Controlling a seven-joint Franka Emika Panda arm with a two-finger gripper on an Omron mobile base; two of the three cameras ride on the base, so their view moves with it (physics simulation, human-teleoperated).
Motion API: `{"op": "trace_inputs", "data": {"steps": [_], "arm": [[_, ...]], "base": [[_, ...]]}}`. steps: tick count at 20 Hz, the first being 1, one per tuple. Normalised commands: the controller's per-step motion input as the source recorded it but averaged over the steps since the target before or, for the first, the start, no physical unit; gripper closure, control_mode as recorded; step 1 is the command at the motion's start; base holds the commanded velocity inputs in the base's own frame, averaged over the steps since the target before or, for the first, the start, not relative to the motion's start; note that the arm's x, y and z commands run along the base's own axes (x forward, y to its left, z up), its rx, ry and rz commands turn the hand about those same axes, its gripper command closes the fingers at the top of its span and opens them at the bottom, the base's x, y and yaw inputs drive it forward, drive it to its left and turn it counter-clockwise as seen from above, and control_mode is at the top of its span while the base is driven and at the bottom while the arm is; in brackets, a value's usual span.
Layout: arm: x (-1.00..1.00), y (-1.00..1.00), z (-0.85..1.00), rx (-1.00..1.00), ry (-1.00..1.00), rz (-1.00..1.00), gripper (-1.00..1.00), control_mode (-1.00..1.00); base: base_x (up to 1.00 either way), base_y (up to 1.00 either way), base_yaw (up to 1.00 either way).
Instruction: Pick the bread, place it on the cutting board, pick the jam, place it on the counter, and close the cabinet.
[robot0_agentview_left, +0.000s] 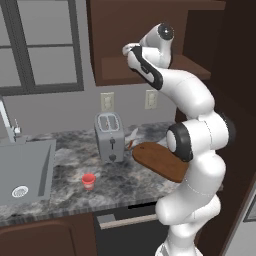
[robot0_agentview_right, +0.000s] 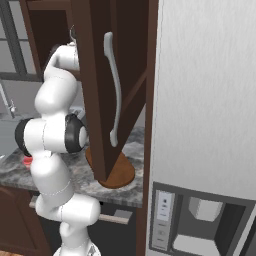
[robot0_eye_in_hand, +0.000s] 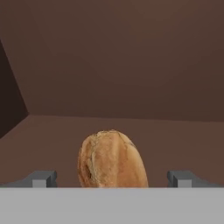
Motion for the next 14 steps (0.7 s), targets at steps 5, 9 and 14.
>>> {"op": "trace_inputs", "data": {"steps": [5, 9, 14], "arm": [[0.18, 0.00, -0.02, 0.00, 0.00, 0.01, -1.00, -1.00], [0.12, 0.00, -0.07, 0.00, 0.02, 0.01, -1.00, -1.00], [0.06, 0.00, -0.11, 0.00, 0.03, 0.01, -1.00, -1.00]], "base": [[0.00, 0.00, 0.00], [0.00, 0.00, 0.00], [0.00, 0.00, 0.00]]}}
